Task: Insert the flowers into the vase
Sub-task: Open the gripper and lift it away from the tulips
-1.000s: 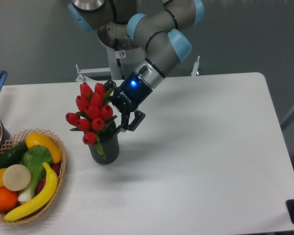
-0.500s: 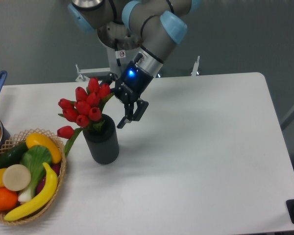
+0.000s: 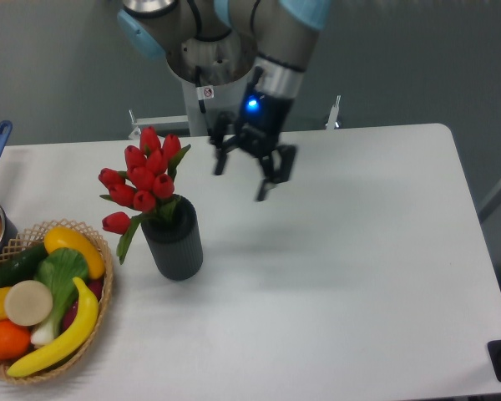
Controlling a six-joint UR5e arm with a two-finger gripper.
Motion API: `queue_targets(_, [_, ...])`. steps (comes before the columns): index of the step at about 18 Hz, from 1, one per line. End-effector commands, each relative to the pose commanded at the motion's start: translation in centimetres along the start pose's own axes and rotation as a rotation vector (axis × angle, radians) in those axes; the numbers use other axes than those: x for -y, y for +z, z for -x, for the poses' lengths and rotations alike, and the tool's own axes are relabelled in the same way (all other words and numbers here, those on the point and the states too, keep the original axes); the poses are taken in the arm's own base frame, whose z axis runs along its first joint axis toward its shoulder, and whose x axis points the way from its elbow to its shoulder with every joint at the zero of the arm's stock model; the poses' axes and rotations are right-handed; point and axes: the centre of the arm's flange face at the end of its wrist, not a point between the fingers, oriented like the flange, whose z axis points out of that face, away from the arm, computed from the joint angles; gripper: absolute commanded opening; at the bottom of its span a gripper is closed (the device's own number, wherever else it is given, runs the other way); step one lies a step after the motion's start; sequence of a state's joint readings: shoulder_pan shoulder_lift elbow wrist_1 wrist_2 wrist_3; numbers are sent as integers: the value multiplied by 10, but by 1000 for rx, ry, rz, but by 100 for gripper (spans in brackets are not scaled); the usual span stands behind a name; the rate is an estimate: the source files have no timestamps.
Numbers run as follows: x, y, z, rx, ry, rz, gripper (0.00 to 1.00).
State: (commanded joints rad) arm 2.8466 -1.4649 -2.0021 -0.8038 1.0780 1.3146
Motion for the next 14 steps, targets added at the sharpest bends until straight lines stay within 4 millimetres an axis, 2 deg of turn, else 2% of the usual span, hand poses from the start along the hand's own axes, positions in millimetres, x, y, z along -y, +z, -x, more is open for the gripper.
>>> queue_targets(2, [-22,-24,35,75,-34,62,100])
queue_targets(5, [-42,-28,70,99,15,171,100])
queue_targets(7, [-60,-37,84,95,121,257,100])
queue_targets(8, [-73,-34,91,68,180,282,100])
queue_targets(11, [-106,-46,99,-3,268,337,100])
queue_targets(12, [-114,-50,100,-14,278,342,100])
queue_targets(14, [-116,-53,100,-21,277,342,100])
